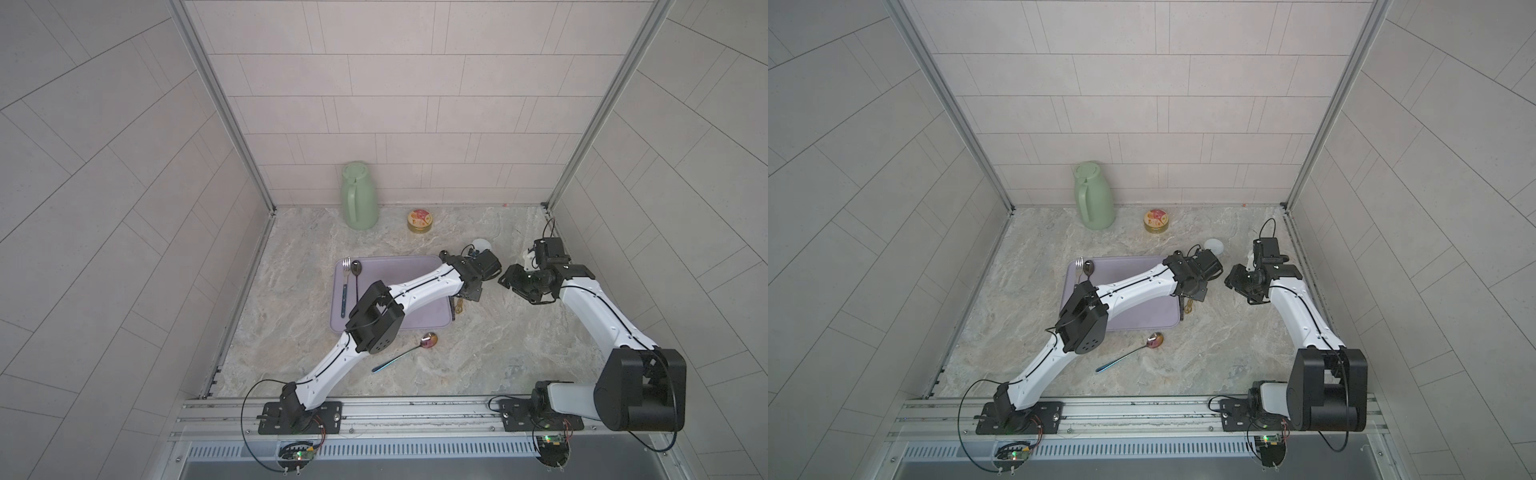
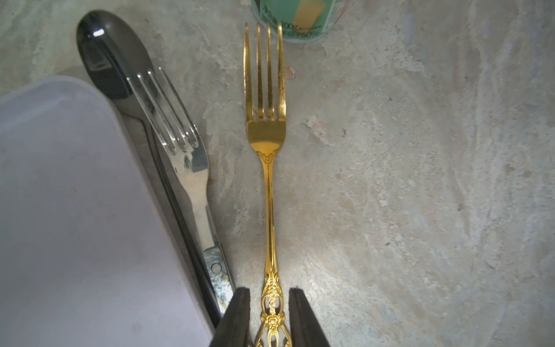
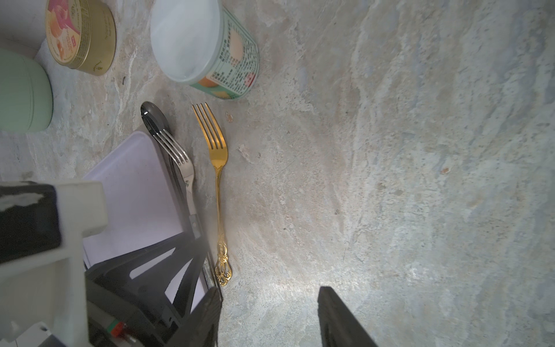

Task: Set the spoon and fork side by side
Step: Pick up the fork at the center of the board.

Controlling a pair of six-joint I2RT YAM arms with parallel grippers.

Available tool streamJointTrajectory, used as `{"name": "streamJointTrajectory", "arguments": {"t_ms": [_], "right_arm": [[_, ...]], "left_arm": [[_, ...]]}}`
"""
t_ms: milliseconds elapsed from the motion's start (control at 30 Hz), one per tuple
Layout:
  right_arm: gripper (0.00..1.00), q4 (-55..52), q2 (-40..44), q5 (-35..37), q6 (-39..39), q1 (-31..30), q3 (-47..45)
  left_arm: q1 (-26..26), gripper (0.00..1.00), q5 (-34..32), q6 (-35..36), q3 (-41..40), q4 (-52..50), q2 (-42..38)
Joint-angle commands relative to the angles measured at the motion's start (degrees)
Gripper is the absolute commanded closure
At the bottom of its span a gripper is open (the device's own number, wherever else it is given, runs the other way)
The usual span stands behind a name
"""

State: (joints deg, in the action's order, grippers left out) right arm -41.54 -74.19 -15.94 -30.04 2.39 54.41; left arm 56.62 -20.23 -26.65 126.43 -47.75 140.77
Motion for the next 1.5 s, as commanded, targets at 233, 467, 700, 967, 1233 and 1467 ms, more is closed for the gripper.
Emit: {"name": "streamJointTrajectory", "arguments": {"t_ms": [233, 467, 700, 967, 1233, 1467], "right_arm": [[0.43, 1.09, 2.87, -1.09, 2.42, 1.55, -1.23], [0.42, 2.14, 2.85, -2.37, 2.58, 1.56, -1.69], [0.42, 2.4, 3.06, -2.75, 2.88, 1.6, -1.68], [0.42, 2.26, 3.78, -3.02, 2.62, 1.57, -1.56], [0.42, 1.45, 5.12, -3.0, 2.55, 1.59, -1.35], [0.42, -0.12, 6.94, -3.08, 2.27, 1.58, -0.84]], "left_arm": [[-1.04, 0.73, 3.0, 7.31, 3.36, 5.42, 4.61], [-1.74, 0.73, 0.17, 7.16, 4.13, 5.78, 6.47], [-1.77, 0.73, 0.26, 7.57, 4.57, 6.13, 7.93], [-1.77, 0.81, 1.01, 7.71, 4.21, 7.62, 9.3], [-1.69, 0.95, 2.97, 6.16, 3.91, 7.17, 7.81], [-1.6, 0.99, 6.17, 3.71, 0.0, 7.23, 0.83]]}}
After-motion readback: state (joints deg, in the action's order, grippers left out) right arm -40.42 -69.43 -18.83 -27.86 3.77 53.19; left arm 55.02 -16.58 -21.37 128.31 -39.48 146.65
